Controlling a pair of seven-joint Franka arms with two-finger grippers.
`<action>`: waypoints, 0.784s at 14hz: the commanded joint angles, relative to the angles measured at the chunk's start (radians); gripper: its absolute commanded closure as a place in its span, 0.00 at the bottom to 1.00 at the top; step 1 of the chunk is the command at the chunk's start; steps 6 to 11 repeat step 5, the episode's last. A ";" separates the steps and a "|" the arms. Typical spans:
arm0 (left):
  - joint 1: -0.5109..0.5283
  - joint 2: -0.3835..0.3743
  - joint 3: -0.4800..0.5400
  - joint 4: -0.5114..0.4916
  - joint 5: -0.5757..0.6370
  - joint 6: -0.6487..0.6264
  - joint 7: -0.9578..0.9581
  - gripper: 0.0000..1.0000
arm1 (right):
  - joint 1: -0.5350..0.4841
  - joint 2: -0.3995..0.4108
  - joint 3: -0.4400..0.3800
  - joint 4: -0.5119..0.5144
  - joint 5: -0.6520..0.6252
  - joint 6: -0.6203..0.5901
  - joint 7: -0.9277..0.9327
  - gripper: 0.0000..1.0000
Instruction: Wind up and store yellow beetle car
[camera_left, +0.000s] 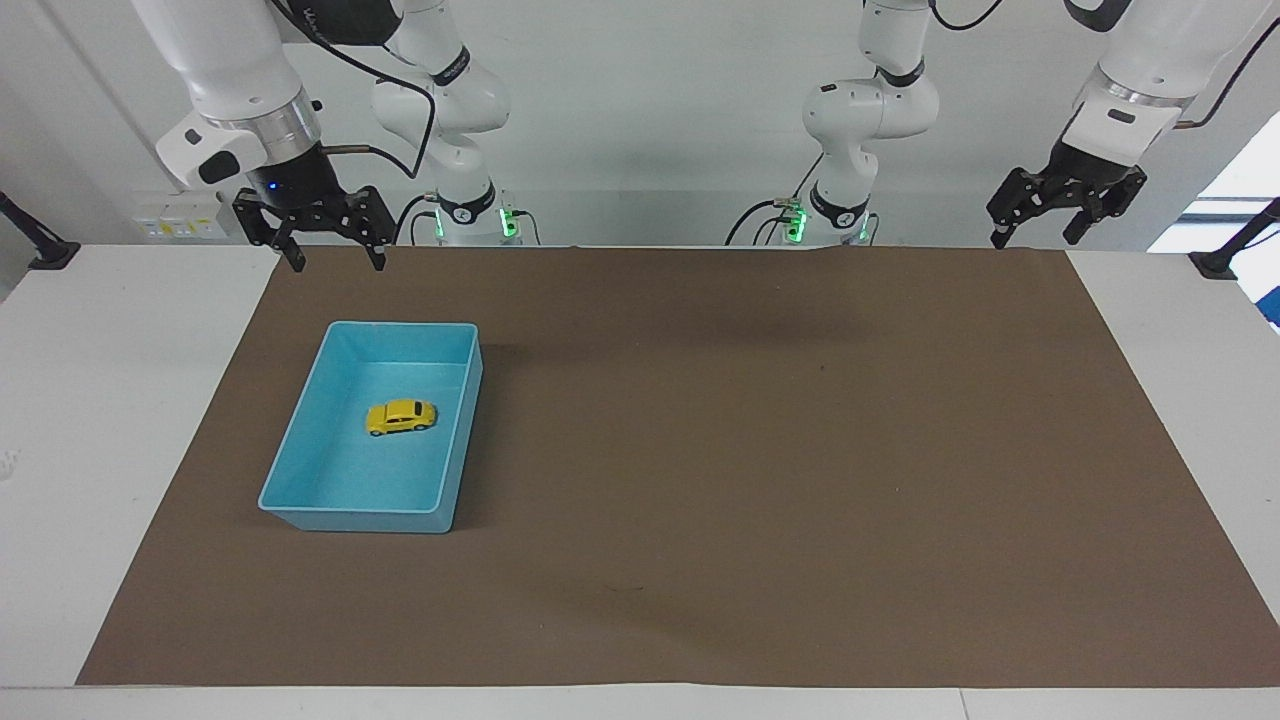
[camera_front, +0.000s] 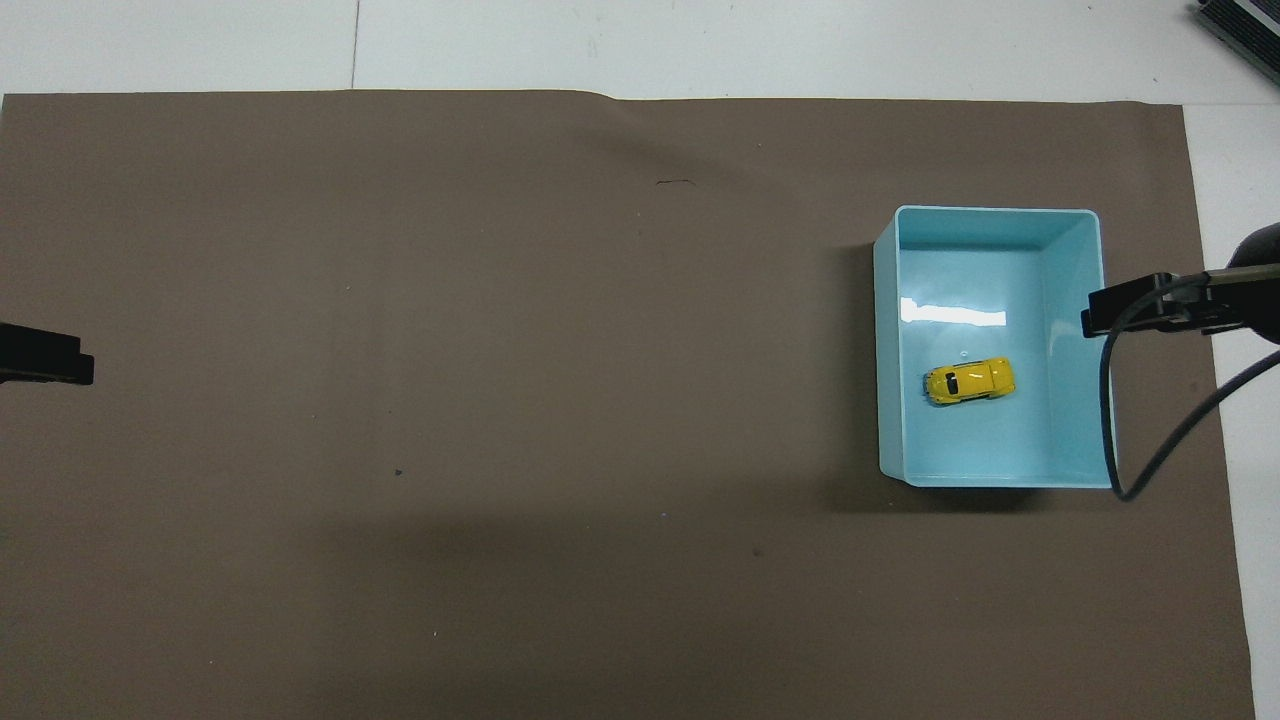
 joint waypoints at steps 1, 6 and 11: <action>0.021 -0.009 -0.012 0.004 -0.011 -0.015 0.004 0.00 | -0.003 0.004 0.006 0.009 -0.005 0.007 -0.020 0.00; 0.021 -0.009 -0.012 0.004 -0.010 -0.015 0.004 0.00 | -0.003 0.001 0.006 0.009 -0.005 0.005 -0.020 0.00; 0.021 -0.009 -0.012 0.004 -0.010 -0.015 0.004 0.00 | -0.003 0.001 0.006 0.009 -0.005 0.005 -0.020 0.00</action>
